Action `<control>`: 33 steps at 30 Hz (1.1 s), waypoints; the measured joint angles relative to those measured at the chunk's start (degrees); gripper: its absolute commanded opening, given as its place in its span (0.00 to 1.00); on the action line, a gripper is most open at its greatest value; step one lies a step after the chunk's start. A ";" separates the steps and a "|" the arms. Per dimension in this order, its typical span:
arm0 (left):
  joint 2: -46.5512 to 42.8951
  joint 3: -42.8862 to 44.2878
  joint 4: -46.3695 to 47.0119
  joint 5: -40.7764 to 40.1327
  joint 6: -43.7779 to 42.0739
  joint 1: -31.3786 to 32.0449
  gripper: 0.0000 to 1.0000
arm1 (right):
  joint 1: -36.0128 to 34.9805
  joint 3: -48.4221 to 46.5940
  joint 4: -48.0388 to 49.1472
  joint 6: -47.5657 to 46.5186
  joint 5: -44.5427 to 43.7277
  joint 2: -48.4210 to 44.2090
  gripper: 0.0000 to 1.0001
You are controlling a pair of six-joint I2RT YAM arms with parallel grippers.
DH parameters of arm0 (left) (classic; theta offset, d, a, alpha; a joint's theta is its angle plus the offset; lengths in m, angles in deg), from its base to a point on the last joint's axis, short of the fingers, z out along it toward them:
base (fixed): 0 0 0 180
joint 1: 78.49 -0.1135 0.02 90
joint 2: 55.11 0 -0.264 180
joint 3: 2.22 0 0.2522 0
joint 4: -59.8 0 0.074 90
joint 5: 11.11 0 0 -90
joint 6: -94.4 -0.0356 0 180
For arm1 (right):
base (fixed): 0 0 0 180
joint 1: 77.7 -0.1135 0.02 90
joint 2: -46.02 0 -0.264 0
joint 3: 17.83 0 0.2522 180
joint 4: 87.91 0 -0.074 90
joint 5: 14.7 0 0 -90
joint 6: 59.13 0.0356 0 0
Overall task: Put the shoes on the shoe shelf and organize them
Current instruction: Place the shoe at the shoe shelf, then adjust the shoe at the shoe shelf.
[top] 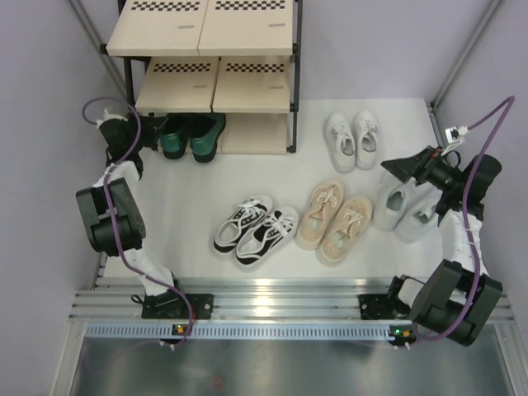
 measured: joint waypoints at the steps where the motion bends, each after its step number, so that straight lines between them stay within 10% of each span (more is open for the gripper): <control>1: 0.02 -0.28 0.46 0.46 0.00 0.02 0.38 | 0.02 0.00 0.00 -0.02 0.00 0.00 0.99; 15: -18.40 -14.71 -3.23 2.10 -11.65 0.79 0.37 | 0.04 0.00 -2.12 -2.16 -0.07 0.00 0.99; 20: -26.60 -17.86 -7.63 -3.61 -20.65 9.88 0.34 | 0.04 0.00 -2.84 -2.62 -0.09 0.00 0.99; 33: -12.28 -12.96 -13.68 -11.98 -36.83 20.06 0.32 | 0.07 0.00 -4.85 -4.66 -0.52 -0.98 0.99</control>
